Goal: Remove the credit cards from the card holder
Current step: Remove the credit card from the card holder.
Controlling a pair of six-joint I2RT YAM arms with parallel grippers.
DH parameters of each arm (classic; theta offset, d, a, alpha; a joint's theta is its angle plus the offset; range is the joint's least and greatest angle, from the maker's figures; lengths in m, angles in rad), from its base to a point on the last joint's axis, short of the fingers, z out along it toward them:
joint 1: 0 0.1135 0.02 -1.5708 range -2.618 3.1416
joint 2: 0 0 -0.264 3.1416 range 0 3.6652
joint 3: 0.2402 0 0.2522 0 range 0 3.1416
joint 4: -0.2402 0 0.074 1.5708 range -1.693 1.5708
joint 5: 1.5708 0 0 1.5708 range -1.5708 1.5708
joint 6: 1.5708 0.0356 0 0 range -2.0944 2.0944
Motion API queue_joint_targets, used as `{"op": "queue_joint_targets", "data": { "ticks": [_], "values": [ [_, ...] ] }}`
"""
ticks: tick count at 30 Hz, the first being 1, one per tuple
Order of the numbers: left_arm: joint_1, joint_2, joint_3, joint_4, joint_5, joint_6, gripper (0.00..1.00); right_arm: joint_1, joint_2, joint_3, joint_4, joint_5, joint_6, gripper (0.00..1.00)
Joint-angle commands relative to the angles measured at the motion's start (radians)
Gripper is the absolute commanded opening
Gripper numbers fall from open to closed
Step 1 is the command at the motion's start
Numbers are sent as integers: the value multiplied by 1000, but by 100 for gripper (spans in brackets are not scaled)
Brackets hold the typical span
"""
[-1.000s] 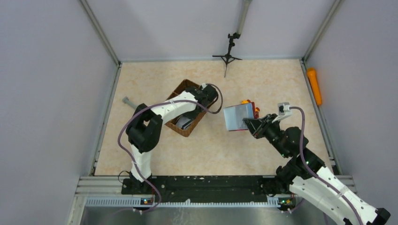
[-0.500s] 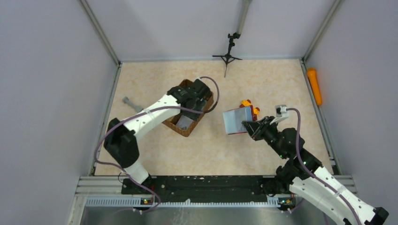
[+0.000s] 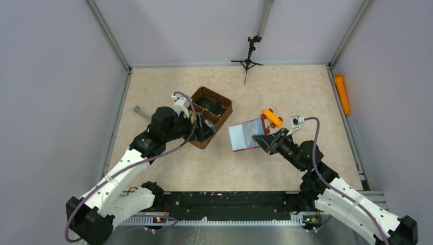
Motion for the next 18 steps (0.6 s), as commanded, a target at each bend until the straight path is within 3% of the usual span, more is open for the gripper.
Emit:
{"op": "queue_joint_targets", "data": {
  "ticks": [1,4,6,18],
  "values": [
    [88,-111,-208,555,403,-311,99,4,3,-69,260,-49,153,1],
    [90,-92,-363,949,498,-563,99,4,22,-122,398,-70,230,2],
    [90,-53,-420,1119,527,-676,99,4,44,-140,459,-82,277,2],
    [91,22,-441,1062,536,-674,99,4,150,-148,617,-148,353,1]
  ]
}}
